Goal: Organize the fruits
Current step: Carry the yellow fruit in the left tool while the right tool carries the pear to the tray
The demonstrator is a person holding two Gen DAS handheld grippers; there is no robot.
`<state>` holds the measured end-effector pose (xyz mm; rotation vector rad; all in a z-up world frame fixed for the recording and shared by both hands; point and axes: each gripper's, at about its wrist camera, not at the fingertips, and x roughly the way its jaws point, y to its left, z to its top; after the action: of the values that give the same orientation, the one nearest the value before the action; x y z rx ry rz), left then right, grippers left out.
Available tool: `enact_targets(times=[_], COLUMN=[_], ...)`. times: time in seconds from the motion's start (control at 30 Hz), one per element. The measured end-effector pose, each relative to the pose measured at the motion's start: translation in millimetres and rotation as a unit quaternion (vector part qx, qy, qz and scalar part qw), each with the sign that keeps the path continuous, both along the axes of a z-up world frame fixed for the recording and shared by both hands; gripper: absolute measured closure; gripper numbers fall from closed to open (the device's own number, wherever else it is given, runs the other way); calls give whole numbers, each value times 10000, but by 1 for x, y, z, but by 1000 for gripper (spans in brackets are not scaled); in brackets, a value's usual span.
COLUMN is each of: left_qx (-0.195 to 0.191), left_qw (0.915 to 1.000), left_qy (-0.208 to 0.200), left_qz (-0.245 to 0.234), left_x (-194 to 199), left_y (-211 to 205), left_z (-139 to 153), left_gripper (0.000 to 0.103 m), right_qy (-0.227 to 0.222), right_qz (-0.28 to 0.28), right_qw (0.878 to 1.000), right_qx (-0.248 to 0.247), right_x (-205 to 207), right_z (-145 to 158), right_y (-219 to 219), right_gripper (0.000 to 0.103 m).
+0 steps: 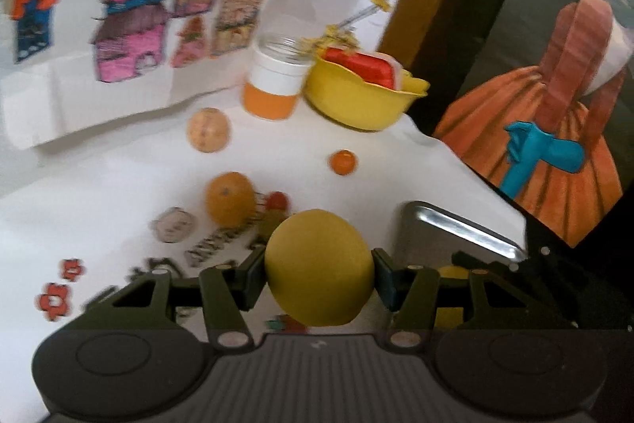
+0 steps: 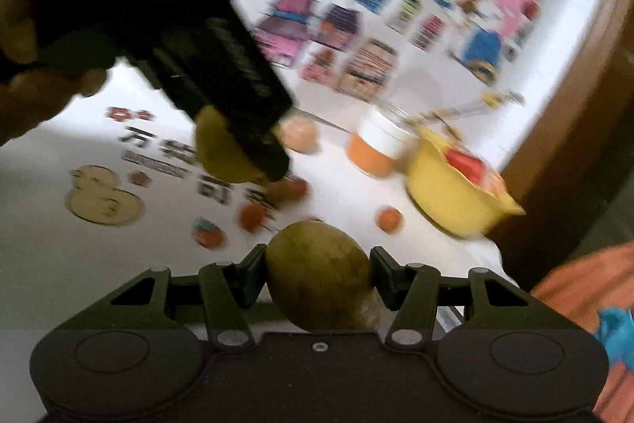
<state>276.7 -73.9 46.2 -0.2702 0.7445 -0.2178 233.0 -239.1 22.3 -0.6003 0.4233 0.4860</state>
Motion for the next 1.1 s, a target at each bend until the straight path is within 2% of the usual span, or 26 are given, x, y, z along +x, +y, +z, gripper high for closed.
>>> enact_targets(times=[0.23, 0.4, 0.77, 1.1], left_qx=[-153, -170, 53, 265], left_qw=[9991, 9976, 9929, 9916], left_qy=[35, -3, 93, 105], left_qz=[-382, -666, -1188, -1266], left_x=[13, 16, 3, -6], left_y=[-38, -55, -76, -78], left_z=[-11, -17, -33, -38], left_gripper=[43, 43, 43, 43], right_qy=[94, 352, 261, 459], right_qz=[-786, -1190, -1168, -1183], right_qw=[9968, 9915, 9919, 9908], right_qx=[127, 381, 424, 479], right_x=[22, 42, 45, 43], right_z=[-10, -20, -24, -28], right_y=[-46, -72, -76, -77], right_gripper=[47, 48, 47, 37])
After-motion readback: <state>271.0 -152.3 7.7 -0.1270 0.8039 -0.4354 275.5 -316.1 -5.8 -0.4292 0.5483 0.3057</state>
